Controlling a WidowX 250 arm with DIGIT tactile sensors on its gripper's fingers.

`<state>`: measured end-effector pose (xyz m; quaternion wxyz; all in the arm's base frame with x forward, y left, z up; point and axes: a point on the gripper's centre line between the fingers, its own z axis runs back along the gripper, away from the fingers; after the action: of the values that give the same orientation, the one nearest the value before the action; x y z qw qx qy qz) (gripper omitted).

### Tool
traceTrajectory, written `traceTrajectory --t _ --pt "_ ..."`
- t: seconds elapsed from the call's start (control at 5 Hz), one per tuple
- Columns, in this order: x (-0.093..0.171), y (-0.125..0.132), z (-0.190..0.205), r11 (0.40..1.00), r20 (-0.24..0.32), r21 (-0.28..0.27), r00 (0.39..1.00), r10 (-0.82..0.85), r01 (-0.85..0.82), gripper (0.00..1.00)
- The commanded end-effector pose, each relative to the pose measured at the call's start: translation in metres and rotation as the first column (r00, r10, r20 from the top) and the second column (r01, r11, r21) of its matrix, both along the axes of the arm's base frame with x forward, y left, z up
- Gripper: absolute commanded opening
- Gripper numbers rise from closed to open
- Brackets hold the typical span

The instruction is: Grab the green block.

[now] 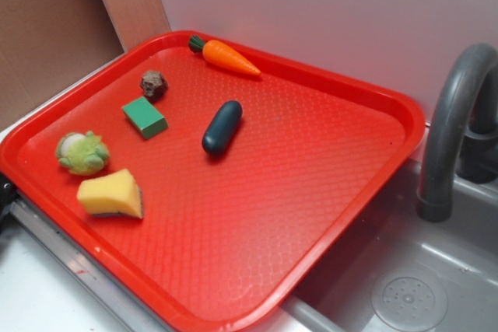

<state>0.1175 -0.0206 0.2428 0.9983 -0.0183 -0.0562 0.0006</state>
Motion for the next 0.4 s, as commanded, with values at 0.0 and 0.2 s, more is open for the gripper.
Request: traceTrajectory --t 0.0,0.2 --pt "0.0000 0.0000 0.0000 1.000 0.000 0.000 1.000 0.000 0.000 1.00" --pt "0.0001 0.0000 -0.0007 1.000 0.002 0.001 1.000 0.001 -0.001 1.00"
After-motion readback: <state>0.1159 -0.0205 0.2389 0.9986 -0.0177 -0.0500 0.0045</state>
